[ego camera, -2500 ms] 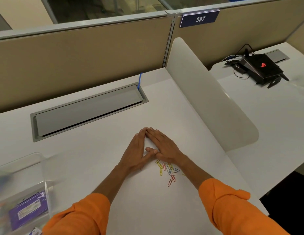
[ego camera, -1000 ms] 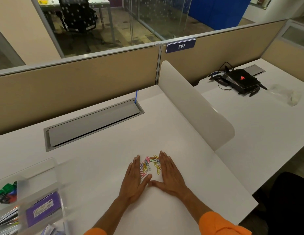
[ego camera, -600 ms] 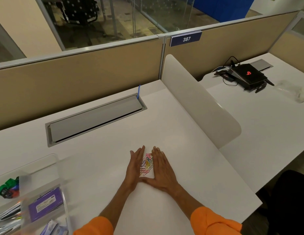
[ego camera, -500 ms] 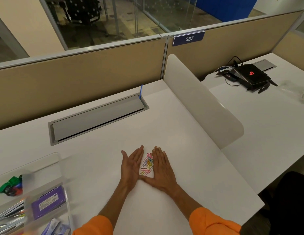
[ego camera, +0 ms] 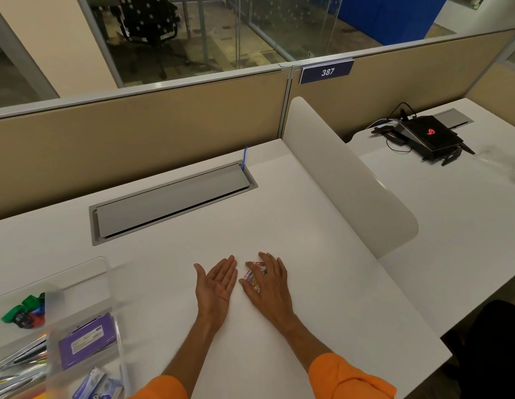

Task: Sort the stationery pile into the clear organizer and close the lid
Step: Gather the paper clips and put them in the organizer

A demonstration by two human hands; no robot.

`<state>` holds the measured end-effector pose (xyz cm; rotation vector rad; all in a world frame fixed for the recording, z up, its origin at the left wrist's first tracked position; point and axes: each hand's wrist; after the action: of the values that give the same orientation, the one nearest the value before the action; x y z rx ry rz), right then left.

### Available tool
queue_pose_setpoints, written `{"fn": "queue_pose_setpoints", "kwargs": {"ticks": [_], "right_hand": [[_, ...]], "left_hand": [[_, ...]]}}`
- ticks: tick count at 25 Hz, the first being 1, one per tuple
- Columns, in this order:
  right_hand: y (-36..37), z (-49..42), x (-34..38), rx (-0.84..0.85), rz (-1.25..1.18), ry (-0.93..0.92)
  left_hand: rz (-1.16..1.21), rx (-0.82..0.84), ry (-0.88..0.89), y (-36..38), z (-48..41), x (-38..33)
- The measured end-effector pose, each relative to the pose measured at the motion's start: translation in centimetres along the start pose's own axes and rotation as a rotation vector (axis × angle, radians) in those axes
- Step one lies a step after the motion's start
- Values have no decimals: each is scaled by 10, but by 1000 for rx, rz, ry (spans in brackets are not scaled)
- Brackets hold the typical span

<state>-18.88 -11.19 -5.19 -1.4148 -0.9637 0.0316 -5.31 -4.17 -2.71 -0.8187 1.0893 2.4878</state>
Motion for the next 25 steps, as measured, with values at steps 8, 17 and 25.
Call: {"fn": "queue_pose_setpoints", "kwargs": {"ticks": [8,17,25], "right_hand": [[0,-11,-1,-110,44,-40],[6,-22,-7,-147,171,-129],[3,-38,-14,-213,206,-323]], "left_hand": [[-29,-63,12,-3,4,0],[-76,-82,28,-4,4,1],[-39,-87,19,-6,8,2]]}}
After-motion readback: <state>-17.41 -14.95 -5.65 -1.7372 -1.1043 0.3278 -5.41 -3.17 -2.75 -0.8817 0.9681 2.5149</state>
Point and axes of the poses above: each hand's wrist, its own z-axis away from the middle knuckle, its own y-axis out of the palm, x = y × z, and after that the axes turned 10 degrees about -z, right-handed
